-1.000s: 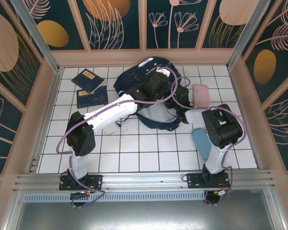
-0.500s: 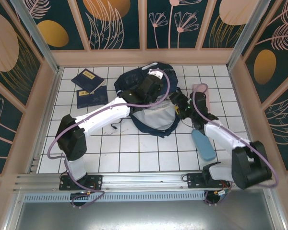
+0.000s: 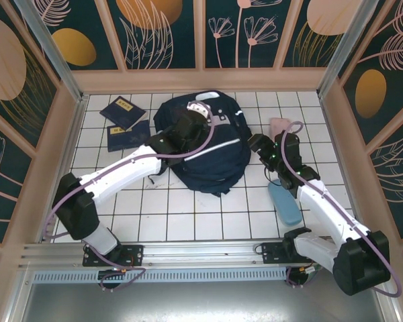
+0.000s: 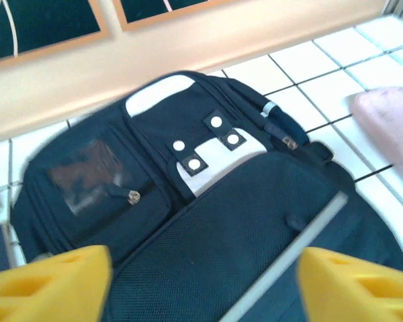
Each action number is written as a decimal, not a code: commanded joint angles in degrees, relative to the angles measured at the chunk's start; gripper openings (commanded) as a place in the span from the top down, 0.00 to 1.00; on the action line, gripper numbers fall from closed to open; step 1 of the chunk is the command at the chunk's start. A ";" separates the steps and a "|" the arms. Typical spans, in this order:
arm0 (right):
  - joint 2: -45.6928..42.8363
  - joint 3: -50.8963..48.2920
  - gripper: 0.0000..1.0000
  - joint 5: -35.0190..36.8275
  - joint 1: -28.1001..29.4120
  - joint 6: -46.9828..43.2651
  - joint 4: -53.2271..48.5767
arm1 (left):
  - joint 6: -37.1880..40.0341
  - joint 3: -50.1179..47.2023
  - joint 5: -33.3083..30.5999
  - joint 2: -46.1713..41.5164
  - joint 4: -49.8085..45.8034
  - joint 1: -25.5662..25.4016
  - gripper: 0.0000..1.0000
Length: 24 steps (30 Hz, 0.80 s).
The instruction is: Pack the student bag
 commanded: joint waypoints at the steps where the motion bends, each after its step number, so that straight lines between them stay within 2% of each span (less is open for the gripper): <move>1: 1.35 3.82 0.24 1.56 -0.37 -4.53 -1.19 | -7.16 -4.82 3.13 -4.27 1.50 2.89 0.10; 4: 4.13 5.18 0.24 -0.91 -0.22 -5.82 -0.63 | -10.56 -8.82 1.75 -6.91 1.61 7.06 0.04; 7: 6.97 5.71 0.24 -3.15 0.61 -5.69 0.83 | -14.51 -12.22 2.53 -7.84 2.36 13.46 0.02; 12: 10.14 6.65 0.24 -3.89 3.29 -5.25 2.77 | -19.08 -12.83 6.03 -3.17 4.55 24.00 0.02; 14: 10.62 6.81 0.19 -3.91 3.90 -5.16 3.29 | -20.45 -11.79 8.24 0.03 5.77 27.29 0.02; 18: 11.16 7.01 0.14 -4.26 4.41 -5.81 3.63 | -21.39 -8.04 9.57 6.46 6.91 31.24 0.01; 24: 11.85 7.27 0.14 -4.43 4.42 -6.31 2.67 | -22.01 -2.31 11.00 17.25 6.27 33.79 0.01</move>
